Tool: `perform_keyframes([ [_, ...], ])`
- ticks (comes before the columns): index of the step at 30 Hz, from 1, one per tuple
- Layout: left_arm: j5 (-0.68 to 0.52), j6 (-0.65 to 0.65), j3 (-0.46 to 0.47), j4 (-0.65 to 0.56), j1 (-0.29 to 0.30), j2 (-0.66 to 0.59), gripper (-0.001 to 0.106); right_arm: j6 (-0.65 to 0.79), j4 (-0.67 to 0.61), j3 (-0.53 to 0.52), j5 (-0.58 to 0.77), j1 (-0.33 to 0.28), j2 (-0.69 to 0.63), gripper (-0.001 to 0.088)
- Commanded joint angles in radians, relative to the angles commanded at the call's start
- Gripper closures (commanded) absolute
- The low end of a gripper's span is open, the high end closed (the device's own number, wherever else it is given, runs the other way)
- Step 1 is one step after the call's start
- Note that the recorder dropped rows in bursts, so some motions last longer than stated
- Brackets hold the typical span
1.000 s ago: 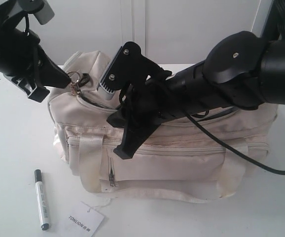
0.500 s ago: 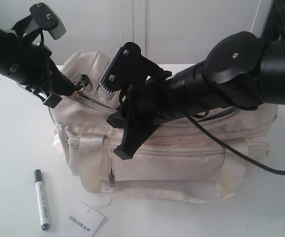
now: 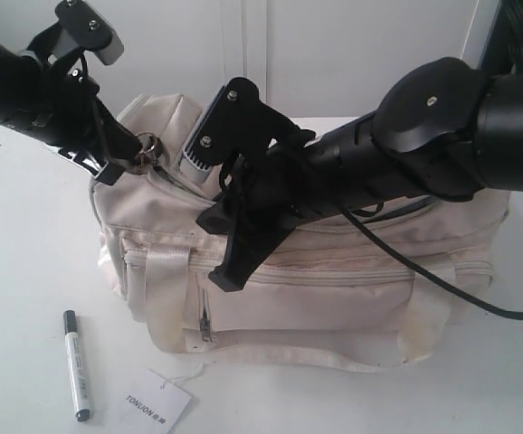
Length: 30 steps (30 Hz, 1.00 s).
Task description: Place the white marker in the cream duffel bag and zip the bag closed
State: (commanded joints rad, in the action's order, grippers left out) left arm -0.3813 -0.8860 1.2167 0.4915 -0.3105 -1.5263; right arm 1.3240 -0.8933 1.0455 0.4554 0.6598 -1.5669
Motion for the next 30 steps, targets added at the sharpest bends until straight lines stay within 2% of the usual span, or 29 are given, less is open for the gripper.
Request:
perform_keyframes([
  [6,0.006,0.0,0.0,0.0,0.0,0.0,0.105,0.0,0.0,0.0,-0.002,0.0,0.0,0.0787],
  [15,-0.049,-0.004,0.0,0.0,0.0,0.002,0.105,0.0,0.0,0.0,-0.02,0.0,0.0,0.0785],
  [17,-0.061,-0.008,0.0,0.0,0.0,0.002,0.1,0.0,0.0,0.0,-0.02,0.0,0.0,0.0766],
  [21,-0.097,-0.011,0.0,-0.002,0.0,0.002,0.073,0.0,0.0,0.0,-0.024,0.0,0.0,0.0648],
  [24,-0.114,-0.011,0.0,-0.004,0.0,0.004,0.057,0.0,0.0,0.0,-0.024,0.0,0.0,0.0553],
  [27,-0.144,-0.011,0.0,-0.006,0.0,0.02,0.051,-0.003,0.0,0.0,-0.024,0.0,0.0,0.0462],
  [30,-0.161,-0.011,0.0,-0.006,0.0,0.057,0.05,-0.004,0.0,0.0,-0.024,0.0,0.0,0.038],
])
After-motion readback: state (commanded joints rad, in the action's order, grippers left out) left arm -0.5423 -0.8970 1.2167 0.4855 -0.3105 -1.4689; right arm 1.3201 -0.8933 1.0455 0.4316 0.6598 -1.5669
